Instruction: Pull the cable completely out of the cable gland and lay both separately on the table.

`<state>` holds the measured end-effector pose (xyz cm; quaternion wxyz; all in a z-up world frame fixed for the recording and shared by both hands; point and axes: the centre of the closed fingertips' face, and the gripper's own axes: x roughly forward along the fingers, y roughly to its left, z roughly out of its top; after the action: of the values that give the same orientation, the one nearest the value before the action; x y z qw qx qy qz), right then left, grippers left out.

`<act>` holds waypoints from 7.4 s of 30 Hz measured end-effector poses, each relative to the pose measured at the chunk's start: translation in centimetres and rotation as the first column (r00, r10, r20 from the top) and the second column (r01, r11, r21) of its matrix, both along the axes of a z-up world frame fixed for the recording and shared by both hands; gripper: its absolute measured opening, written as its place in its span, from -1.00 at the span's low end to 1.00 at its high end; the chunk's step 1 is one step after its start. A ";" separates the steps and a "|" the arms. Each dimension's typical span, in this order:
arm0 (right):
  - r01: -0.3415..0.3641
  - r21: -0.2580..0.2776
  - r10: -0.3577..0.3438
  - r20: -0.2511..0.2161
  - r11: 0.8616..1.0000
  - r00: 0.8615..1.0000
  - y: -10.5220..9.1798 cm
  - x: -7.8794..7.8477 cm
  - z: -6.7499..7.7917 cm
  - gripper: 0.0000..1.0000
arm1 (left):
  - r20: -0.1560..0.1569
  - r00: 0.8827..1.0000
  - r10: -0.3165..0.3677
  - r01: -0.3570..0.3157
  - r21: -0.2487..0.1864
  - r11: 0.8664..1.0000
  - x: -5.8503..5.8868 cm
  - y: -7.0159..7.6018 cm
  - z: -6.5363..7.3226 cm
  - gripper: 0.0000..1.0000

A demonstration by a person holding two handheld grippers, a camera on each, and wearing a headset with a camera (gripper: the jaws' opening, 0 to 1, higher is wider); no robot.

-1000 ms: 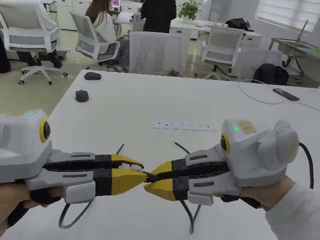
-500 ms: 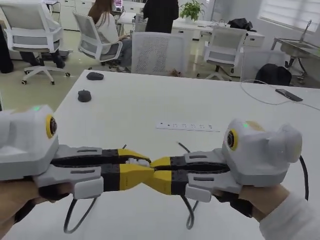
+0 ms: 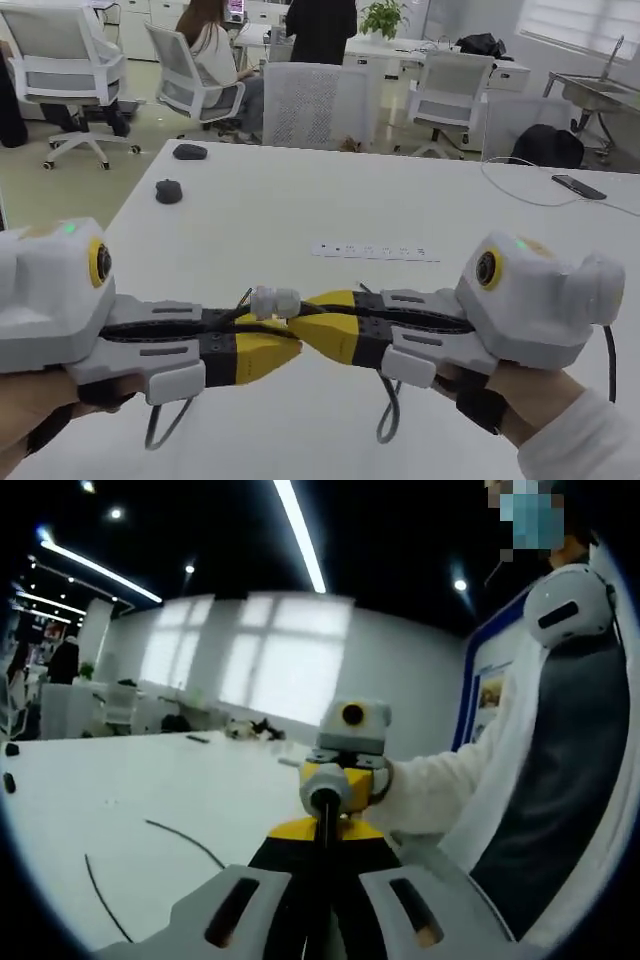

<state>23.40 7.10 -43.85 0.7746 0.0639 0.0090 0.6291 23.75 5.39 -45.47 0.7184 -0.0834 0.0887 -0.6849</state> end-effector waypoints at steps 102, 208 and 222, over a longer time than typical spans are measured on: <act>0.055 -0.518 -0.091 -0.045 0.853 0.995 -7.2 0.1 -14.3 -0.96 | -0.146 0.986 0.085 -0.101 -0.102 0.990 0.8 2.4 0.4 -0.68; 0.222 -0.586 -0.221 0.074 0.779 0.972 -4.8 3.3 -12.9 -0.95 | -0.169 0.972 0.161 -0.166 -0.014 0.986 2.0 7.7 -1.6 -0.69; 0.222 -0.608 -0.246 0.045 0.763 0.968 -6.4 3.3 -14.1 -0.93 | -0.114 0.975 0.191 -0.187 0.046 0.981 1.0 6.0 -2.1 -0.68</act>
<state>26.65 0.66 -57.93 0.8258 -0.1759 0.2170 0.4900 24.75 11.34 -47.61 0.7753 -0.1191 0.1343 -0.6056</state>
